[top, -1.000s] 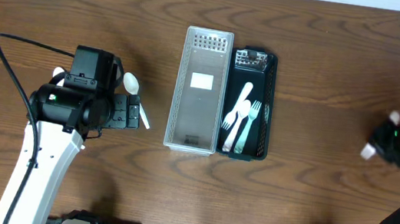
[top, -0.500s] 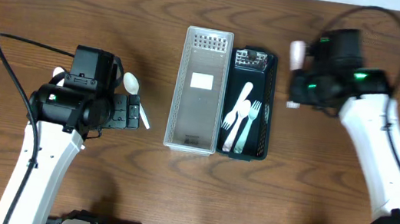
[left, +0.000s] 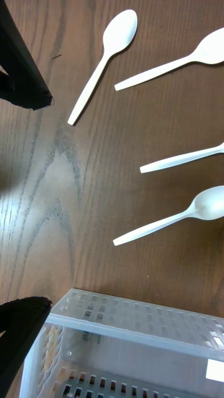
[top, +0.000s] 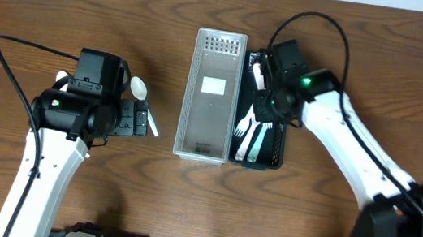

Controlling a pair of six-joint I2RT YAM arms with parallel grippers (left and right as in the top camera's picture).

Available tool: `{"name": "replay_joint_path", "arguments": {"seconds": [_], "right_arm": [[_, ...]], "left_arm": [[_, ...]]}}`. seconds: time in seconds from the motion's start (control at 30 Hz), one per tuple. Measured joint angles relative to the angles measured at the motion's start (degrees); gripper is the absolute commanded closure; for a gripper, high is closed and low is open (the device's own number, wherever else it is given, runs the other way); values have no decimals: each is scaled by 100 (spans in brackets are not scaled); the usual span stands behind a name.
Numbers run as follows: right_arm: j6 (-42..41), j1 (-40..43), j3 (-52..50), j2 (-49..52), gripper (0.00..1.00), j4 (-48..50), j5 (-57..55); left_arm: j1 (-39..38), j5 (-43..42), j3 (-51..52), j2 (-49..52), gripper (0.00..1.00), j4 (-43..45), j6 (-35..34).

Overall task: Pack container
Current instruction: 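Place the fork in the black basket and lift the right gripper away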

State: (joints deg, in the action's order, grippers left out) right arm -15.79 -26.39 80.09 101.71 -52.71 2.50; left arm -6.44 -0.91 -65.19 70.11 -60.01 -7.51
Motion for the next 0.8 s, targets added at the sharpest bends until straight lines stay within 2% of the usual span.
{"name": "replay_joint_path", "arguments": {"seconds": [0.07,0.1,0.17,0.23,0.27,0.5,0.67,0.8], "right_arm": [[-35,0,0,103,69,39,-22],[-59,0,0,105,60,74,-37],[-72,0,4,87,50,205,-55],[-79,2,28,87,30,264,-61],[-26,11,59,87,25,249,-61],[31,396,647,-111,17,-48,-57],[-238,1443,844,-688,14,-315,-68],[-354,2249,883,-813,13,-752,-103]], "left_arm": [[0,0,0,0,2,0,0],[0,0,0,0,2,0,0],[0,0,0,0,2,0,0],[0,0,0,0,2,2,0],[0,0,0,0,2,2,0],[0,0,-9,0,2,-72,-7],[0,0,-330,48,2,-535,-310],[0,-9,-789,142,2,-533,-691]]}}
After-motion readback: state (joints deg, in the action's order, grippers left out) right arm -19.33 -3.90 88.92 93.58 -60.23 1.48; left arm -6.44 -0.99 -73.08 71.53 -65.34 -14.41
